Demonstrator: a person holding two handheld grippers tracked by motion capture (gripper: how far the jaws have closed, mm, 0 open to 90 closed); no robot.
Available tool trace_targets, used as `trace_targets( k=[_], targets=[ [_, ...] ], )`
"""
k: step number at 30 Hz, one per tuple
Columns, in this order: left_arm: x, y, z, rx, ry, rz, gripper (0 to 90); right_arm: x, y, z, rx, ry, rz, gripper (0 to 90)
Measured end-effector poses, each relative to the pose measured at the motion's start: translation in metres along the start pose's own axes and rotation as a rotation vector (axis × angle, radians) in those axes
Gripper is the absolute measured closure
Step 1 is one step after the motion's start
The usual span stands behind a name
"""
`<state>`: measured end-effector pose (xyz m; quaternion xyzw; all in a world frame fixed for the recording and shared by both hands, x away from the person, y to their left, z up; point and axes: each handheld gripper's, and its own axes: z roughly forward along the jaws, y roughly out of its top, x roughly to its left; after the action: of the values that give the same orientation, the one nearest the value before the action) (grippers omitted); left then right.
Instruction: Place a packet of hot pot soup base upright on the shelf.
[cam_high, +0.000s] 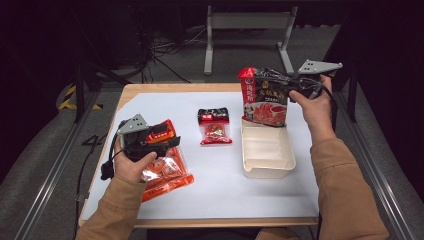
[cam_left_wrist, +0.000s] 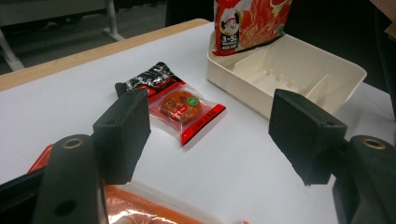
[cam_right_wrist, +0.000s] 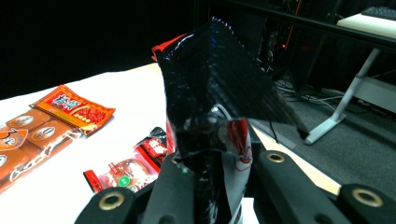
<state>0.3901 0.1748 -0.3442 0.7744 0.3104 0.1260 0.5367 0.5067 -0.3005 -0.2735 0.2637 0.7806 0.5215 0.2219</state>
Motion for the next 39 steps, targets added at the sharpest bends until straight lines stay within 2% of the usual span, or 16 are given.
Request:
trace_targets(
  k=[12,22,25,26,28,29,39],
  targets=[
    [0.001,-0.001,0.001,0.007,-0.002,-0.003,30.0,0.002,-0.009,0.008,0.015,0.003,0.005,81.4],
    [0.001,-0.001,0.001,0.006,-0.002,-0.010,30.0,0.005,-0.014,0.011,0.003,0.022,0.002,80.1],
    [0.001,-0.001,0.001,0.009,-0.001,-0.002,30.0,0.006,-0.018,0.014,0.018,0.028,0.006,79.4],
    [0.001,-0.001,0.002,0.008,-0.003,-0.012,30.0,0.006,-0.019,0.015,0.023,0.029,0.012,79.4],
    [0.002,-0.001,0.002,0.011,0.001,0.003,30.0,0.005,-0.021,0.016,0.019,0.032,0.018,79.2],
    [0.002,-0.001,0.002,0.010,0.000,-0.006,30.0,0.005,-0.021,0.016,0.018,0.033,0.020,79.1],
    [0.002,-0.002,0.002,0.010,-0.001,-0.005,29.8,0.006,-0.021,0.014,0.033,0.034,0.036,77.3]
  ],
)
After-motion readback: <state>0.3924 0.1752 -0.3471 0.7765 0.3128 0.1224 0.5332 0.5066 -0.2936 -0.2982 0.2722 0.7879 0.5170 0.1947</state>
